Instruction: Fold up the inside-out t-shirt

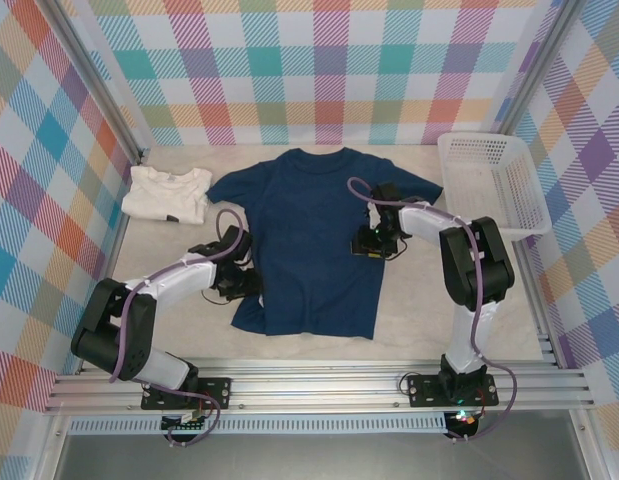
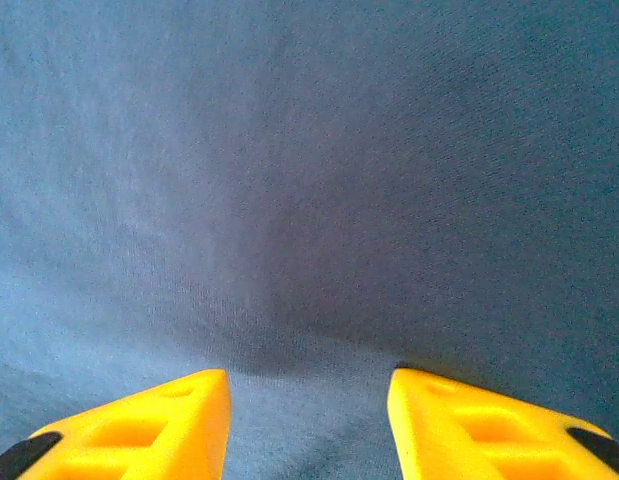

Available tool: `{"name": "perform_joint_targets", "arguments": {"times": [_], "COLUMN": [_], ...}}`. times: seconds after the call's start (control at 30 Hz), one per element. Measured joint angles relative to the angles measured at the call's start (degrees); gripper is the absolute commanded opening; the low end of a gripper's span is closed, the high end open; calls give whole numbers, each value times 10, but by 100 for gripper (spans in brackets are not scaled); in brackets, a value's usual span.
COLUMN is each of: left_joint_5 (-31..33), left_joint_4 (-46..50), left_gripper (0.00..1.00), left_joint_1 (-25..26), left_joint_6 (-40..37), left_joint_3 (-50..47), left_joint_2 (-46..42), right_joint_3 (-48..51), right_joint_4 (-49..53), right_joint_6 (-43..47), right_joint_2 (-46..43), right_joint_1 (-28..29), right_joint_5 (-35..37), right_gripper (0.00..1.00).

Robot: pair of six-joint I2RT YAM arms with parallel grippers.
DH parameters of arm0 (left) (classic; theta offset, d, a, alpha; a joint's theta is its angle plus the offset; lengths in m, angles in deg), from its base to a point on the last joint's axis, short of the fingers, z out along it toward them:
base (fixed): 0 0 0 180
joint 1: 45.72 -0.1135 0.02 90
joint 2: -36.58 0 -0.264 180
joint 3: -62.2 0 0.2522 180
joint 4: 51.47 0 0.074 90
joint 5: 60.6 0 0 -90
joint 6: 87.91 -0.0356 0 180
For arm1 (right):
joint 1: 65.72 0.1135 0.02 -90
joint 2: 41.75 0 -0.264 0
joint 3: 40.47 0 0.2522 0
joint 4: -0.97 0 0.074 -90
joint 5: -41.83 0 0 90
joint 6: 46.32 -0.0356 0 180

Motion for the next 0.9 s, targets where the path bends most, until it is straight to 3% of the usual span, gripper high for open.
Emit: {"name": "perform_joint_targets", "arguments": {"times": [0.2,0.3,0.57,0.67,0.77,0.9], "left_joint_5": [-28,-40,-14,19,43,42], "left_joint_4": [-14,-30,-79,-81,-93,-160], "left_gripper": [9,1,0,12,34,49], "left_joint_1": [44,56,63,63,75,163], "left_joint_6": [12,16,24,29,20,-41], "left_joint_3": [-23,-31,-31,-27,-30,-23], "left_joint_2": [5,8,12,9,-34,-106], "right_joint_3": [-51,-90,-292,-312,-257,-120], "right_joint_4": [39,63,115,119,98,71], "right_joint_6": [0,4,31,43,53,58], "right_joint_2": [31,55,176,183,138,9], "right_joint_1": [-40,-59,-79,-79,-76,-71], "right_joint_5": [57,84,154,158,146,116], "right_gripper": [41,40,41,46,52,54]}}
